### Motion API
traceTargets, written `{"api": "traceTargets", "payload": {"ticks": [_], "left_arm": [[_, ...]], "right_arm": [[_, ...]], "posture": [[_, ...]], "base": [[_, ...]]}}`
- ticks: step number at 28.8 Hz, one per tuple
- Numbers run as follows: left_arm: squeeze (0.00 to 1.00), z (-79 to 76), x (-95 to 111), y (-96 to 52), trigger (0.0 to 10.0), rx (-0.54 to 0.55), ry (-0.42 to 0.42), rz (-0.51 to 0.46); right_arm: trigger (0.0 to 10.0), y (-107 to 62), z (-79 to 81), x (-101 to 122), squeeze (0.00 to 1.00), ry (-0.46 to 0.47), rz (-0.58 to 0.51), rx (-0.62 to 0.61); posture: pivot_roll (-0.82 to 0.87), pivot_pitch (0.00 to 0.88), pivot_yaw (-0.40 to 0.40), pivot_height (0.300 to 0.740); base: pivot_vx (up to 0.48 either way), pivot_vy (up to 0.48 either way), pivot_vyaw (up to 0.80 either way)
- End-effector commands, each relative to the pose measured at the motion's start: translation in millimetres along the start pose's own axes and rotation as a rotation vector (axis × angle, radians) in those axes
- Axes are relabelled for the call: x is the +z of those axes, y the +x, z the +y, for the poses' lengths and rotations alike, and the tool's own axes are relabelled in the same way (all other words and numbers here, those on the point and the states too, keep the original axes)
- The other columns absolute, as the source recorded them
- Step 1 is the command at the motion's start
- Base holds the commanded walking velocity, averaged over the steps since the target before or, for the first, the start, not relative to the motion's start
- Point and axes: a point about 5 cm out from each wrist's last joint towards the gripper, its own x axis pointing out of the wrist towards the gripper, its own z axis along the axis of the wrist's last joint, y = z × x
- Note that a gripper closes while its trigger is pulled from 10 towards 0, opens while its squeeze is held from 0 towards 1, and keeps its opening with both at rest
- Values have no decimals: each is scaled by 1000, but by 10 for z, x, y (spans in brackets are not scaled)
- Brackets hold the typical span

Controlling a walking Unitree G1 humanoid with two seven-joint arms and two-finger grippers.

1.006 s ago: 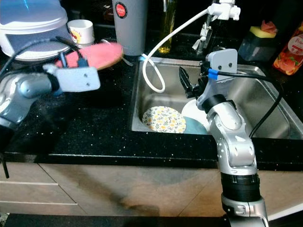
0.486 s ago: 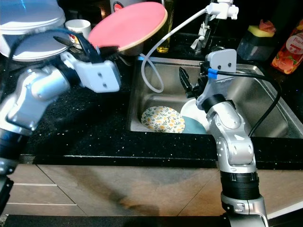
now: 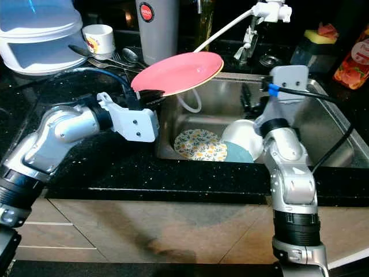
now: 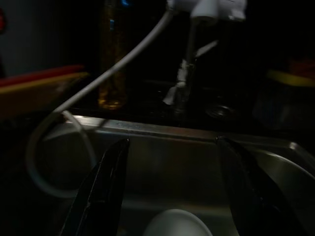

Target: Kitchen organization

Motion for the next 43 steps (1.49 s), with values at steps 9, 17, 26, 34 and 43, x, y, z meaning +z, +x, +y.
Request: {"api": "traceTargets", "payload": {"ticks": [9,17,26,34,43], "left_arm": [[0,76,-192,-156,10000,-64,63,141],[0,74,-645,-623,10000,-82,2,504],[0,-153,-549,-854,10000,-245,-62,520],[682,164,-533,-770,10000,-8,-208,482],[0,173,-98,-813,10000,51,-871,128]], "right_arm": [[10000,-3,-140,4,0,18,-33,-94],[10000,26,-93,26,0,19,-33,-55],[10000,73,-112,-22,0,25,-22,-48],[10000,70,-49,-66,0,63,-30,-62],[10000,51,-89,-85,0,83,-39,-81]], "posture": [[115,62,22,740],[114,64,-30,740],[173,83,-30,740],[197,67,-1,740],[202,62,9,740]], "base": [[0,0,0],[0,0,0],[0,0,0],[0,0,0],[0,0,0]]}}
